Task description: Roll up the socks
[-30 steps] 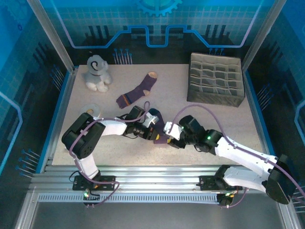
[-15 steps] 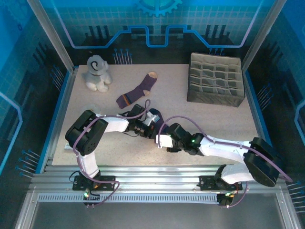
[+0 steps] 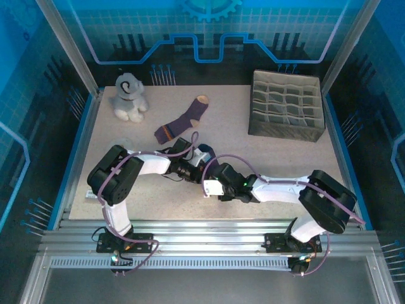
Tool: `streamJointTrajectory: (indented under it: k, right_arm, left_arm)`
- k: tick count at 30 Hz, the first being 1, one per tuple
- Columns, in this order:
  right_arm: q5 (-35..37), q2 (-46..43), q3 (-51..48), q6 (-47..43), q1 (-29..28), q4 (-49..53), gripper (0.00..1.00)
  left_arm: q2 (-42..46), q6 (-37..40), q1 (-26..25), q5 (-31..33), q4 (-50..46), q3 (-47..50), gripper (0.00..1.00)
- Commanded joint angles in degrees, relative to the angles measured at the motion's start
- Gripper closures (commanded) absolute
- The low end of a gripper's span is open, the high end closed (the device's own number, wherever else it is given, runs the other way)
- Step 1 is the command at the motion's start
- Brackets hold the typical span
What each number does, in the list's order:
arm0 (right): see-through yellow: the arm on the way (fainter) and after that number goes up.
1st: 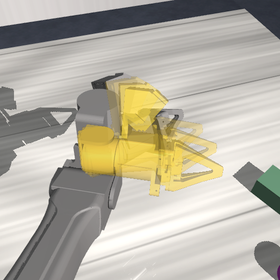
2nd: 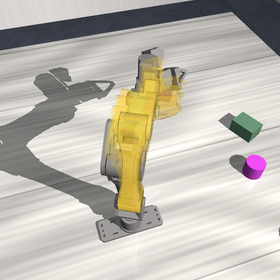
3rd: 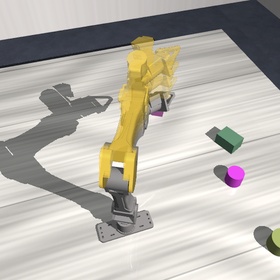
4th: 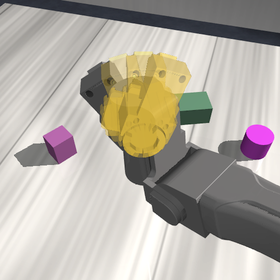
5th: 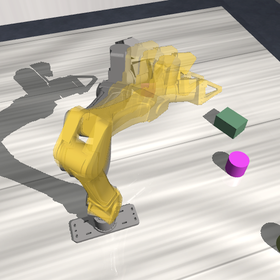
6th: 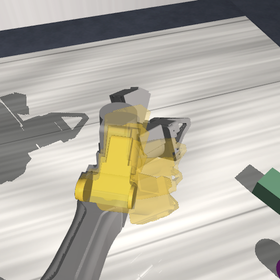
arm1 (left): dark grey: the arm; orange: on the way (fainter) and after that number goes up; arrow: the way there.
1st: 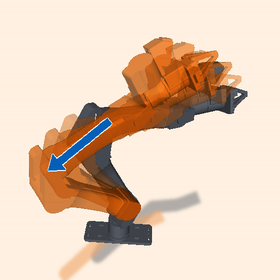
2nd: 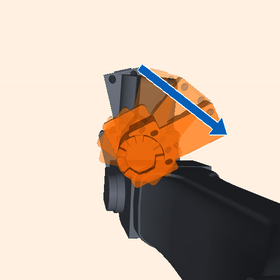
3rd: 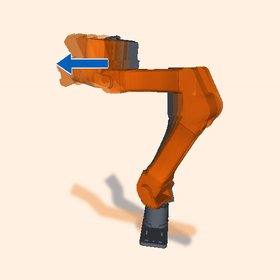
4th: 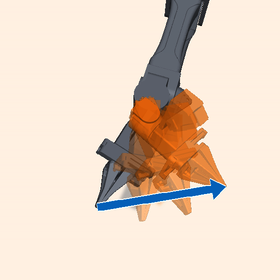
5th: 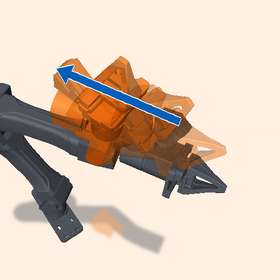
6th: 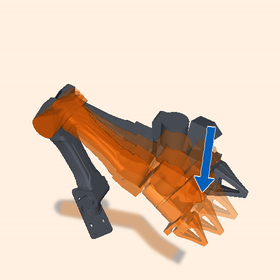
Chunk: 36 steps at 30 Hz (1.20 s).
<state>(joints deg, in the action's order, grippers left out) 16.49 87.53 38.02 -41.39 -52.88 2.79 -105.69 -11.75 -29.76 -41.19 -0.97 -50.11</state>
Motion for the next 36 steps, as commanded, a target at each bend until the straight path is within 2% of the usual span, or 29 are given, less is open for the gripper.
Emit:
streamJointTrajectory:
  k: [1, 3, 5, 7, 8, 10, 14, 19, 30, 36]
  right_arm:
    - [2.53, 2.87, 1.44, -0.87, -0.74, -1.97, 0.51]
    - [3.39, 3.98, 1.7, -0.75, -0.79, -2.0, 0.58]
    - [3.35, 4.4, 2.18, -0.32, -0.75, -1.0, 0.73]
    - [1.8, 4.21, 3.39, 0.31, -0.72, 2.45, 0.95]
    - [0.6, 4.09, 4.25, 0.86, -0.58, 4.88, 1.0]
    - [-3.63, 3.85, 6.87, 2.53, -0.11, 11.76, 1.0]
    - [-11.09, 4.37, 11.58, 6.05, 1.19, 23.36, 1.0]
    - [-17.38, 6.96, 16.25, 10.36, 3.47, 31.67, 1.0]
    - [-36.39, 16.62, 25.1, 12.85, 10.83, 43.52, 1.0]
    - [-42.75, 22.13, 28.46, 12.58, 14.24, 47.69, 1.0]
  left_arm:
    - [-2.68, -0.11, 0.49, 2.11, -5.41, 0.78, 1.0]
    - [-2.43, -0.29, 0.47, 2.0, -5.06, 0.93, 1.0]
    - [-1.86, -0.43, 0.5, 1.99, -4.68, 1.26, 1.0]
    - [-0.99, -0.24, 0.55, 2.53, -4.56, 1.71, 1.0]
    - [-0.6, -0.06, 0.56, 2.81, -4.63, 1.83, 1.0]
    - [0.62, 0.42, 0.57, 3.75, -4.78, 2.34, 1.0]
    - [2.71, 1.5, 0.97, 5.01, -5.61, 2.71, 0.84]
    - [6.22, 2.39, 2.28, 5.81, -5.18, 3.69, 0.78]
    - [18.89, 5.9, 4.98, 10.04, -1.25, 10.46, 0.75]
    - [28.04, 11.5, 4.89, 11.82, 2.27, 15.38, 0.75]
